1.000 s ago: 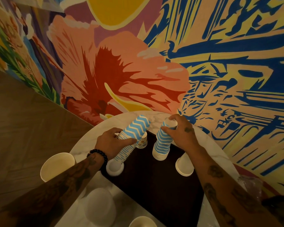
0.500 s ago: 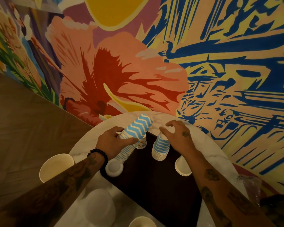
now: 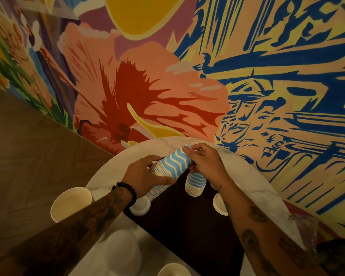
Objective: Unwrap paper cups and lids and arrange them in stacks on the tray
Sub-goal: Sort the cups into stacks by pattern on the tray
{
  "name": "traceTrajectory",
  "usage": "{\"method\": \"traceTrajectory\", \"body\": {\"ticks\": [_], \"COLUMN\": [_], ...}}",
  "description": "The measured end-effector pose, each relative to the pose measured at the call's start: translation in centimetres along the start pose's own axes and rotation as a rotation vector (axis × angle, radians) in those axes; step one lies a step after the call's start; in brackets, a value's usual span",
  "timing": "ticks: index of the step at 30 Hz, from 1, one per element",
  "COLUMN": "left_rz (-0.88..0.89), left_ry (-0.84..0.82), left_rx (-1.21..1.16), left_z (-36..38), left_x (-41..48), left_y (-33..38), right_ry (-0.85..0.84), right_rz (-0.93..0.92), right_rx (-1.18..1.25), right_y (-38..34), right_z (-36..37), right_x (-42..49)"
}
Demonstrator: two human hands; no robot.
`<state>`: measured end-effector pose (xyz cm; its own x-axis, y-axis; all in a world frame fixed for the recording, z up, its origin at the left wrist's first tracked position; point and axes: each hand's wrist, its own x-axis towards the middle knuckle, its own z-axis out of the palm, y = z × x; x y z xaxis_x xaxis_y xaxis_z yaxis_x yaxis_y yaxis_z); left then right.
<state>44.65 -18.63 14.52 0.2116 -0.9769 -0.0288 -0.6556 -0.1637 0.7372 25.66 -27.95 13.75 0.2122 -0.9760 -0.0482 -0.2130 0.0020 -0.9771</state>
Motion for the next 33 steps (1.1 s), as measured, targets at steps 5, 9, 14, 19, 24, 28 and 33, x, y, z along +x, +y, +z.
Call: {"method": "traceTrajectory", "body": {"ticks": [5, 9, 14, 19, 24, 28, 33], "left_rz": [0.010, -0.017, -0.062, -0.115, -0.151, -0.135, -0.122], "left_ry": [-0.016, -0.031, -0.049, -0.004, 0.064, 0.078, 0.074], "left_rx": [0.046, 0.021, -0.026, -0.031, -0.062, -0.067, -0.066], "left_z": [0.0, 0.1, 0.0, -0.1, 0.0, 0.3, 0.4], "left_x": [0.2, 0.3, 0.5, 0.7, 1.0, 0.9, 0.8], "left_y": [-0.2, -0.1, -0.1, -0.8, -1.6, -1.5, -1.6], "right_ry": [-0.020, -0.025, -0.010, 0.314, 0.345, 0.291, 0.160], "right_rz": [-0.004, -0.013, -0.053, -0.160, -0.316, -0.316, -0.224], "right_rx": [0.007, 0.000, 0.011, -0.019, -0.395, -0.562, -0.669], "right_y": [0.4, 0.2, -0.2, -0.7, 0.7, 2.6, 4.7], "right_z": [-0.2, -0.3, -1.0, -3.1, -4.8, -4.1, -3.2], "right_x": [0.0, 0.1, 0.4, 1.3, 1.4, 1.2, 1.2]}}
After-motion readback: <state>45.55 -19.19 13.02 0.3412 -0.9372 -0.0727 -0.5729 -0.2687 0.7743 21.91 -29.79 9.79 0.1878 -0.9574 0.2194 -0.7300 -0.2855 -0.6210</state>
